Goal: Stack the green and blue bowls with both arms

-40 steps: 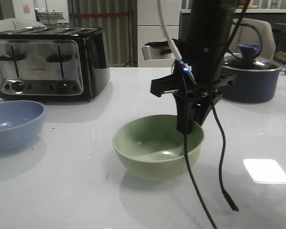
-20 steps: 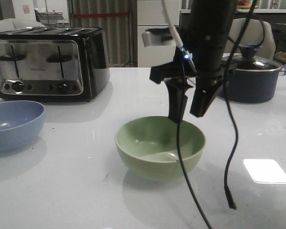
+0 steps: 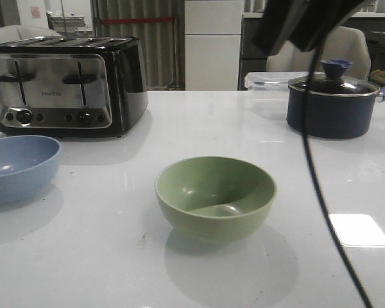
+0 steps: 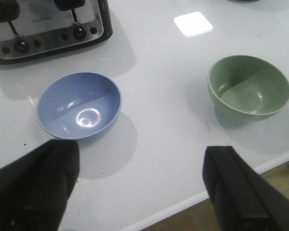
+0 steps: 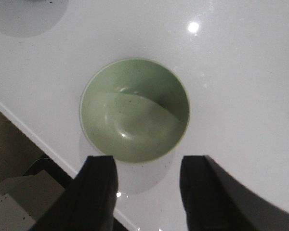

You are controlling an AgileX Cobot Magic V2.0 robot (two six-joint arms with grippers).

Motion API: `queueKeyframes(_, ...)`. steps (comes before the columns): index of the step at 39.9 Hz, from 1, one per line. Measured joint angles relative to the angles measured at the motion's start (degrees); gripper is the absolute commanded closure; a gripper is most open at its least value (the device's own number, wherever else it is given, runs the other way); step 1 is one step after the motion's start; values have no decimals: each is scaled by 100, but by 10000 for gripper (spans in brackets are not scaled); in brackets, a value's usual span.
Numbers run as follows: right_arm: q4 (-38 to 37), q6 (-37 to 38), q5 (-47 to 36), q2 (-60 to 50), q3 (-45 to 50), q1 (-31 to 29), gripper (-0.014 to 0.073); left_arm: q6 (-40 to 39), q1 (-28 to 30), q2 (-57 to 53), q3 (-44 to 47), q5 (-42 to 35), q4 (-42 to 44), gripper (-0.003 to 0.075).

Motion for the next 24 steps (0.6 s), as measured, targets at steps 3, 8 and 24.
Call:
queueKeyframes(3,0,0,-30,-637,443,0,167,0,0,0,0,0,0,139)
queueKeyframes(8,-11,0,-34,-1623,1085,0,167,0,0,0,0,0,0,139)
queueKeyframes(24,-11,0,104,-4363,2698,0,167,0,0,0,0,-79,0,139)
